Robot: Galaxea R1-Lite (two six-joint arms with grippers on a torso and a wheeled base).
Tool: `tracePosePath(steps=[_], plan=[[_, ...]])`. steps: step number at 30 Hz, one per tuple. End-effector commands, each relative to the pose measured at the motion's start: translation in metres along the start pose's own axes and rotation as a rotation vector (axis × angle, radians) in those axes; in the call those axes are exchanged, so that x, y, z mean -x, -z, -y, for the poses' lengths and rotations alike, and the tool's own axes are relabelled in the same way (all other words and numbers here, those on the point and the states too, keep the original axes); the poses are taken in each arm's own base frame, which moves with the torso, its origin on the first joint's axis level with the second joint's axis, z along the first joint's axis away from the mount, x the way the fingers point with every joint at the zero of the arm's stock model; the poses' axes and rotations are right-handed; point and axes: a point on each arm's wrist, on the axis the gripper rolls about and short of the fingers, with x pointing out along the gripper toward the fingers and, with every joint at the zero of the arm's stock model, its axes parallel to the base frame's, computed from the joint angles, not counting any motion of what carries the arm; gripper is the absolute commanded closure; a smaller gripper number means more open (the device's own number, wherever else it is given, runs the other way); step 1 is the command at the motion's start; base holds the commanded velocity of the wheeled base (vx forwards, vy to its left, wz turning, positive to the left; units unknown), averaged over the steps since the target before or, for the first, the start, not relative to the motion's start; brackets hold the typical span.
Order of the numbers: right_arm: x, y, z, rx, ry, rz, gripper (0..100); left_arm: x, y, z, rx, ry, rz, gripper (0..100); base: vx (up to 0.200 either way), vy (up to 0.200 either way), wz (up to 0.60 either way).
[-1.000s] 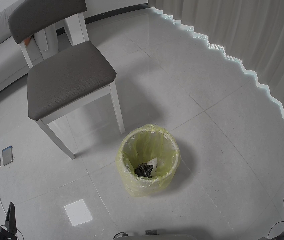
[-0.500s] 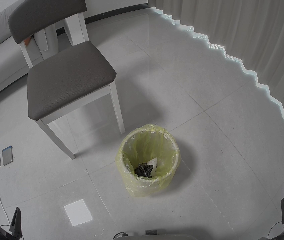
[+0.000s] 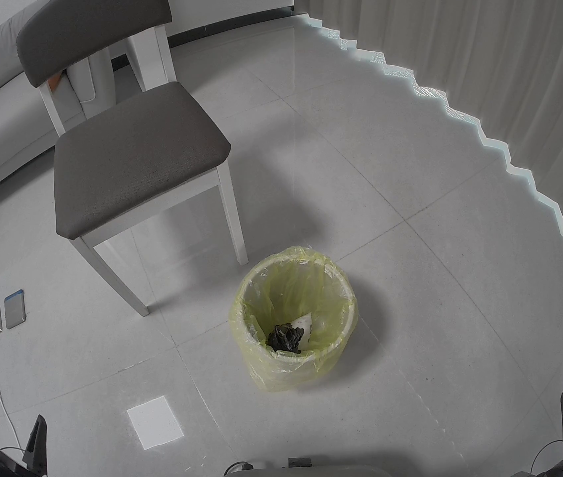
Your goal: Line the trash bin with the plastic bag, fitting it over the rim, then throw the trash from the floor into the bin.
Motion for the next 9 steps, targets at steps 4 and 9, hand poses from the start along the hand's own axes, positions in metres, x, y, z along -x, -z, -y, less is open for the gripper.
tracePosePath(steps=[4,9], plan=[[-0.0008,0.0049,0.0004,-0.017,0.015,-0.011,0,0.001,0.0053,0.0002,0.006,-0.013,0.014,0,0.0,0.0,0.0],[-0.0008,0.0049,0.0004,-0.017,0.015,-0.011,0,0.0009,0.0055,0.0003,-0.003,-0.01,0.013,0,0.0,0.0,0.0]])
